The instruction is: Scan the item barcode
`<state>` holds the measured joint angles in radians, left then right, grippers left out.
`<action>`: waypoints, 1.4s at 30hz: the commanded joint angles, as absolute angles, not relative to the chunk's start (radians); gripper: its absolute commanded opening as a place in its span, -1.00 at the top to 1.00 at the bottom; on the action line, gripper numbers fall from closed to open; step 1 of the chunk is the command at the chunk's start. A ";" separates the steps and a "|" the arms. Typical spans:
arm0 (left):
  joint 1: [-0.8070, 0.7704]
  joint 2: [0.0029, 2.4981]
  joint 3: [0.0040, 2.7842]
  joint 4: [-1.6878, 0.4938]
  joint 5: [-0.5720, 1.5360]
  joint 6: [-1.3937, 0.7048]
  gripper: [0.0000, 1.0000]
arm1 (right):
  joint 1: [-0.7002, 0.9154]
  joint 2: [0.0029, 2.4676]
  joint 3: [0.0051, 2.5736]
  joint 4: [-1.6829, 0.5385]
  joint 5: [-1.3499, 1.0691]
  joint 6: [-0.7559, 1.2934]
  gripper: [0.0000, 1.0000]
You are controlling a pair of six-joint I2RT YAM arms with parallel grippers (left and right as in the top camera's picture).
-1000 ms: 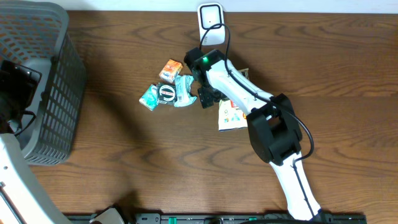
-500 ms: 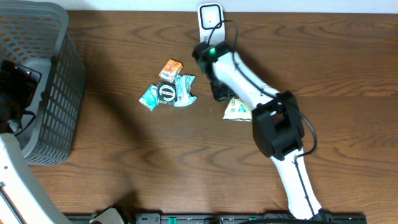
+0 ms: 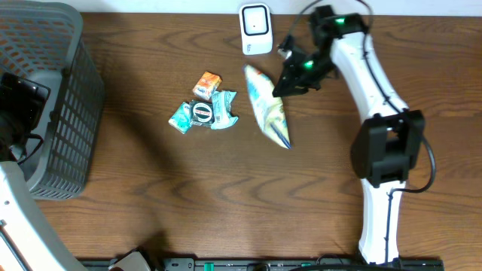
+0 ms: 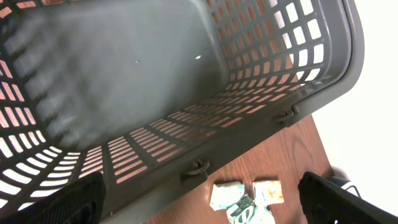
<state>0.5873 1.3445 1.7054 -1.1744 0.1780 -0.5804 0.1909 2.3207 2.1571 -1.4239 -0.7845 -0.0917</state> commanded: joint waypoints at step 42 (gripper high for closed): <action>0.591 1.335 1.720 -1.176 0.173 -0.589 -0.95 | 0.723 2.366 1.892 -1.179 0.423 0.531 -0.78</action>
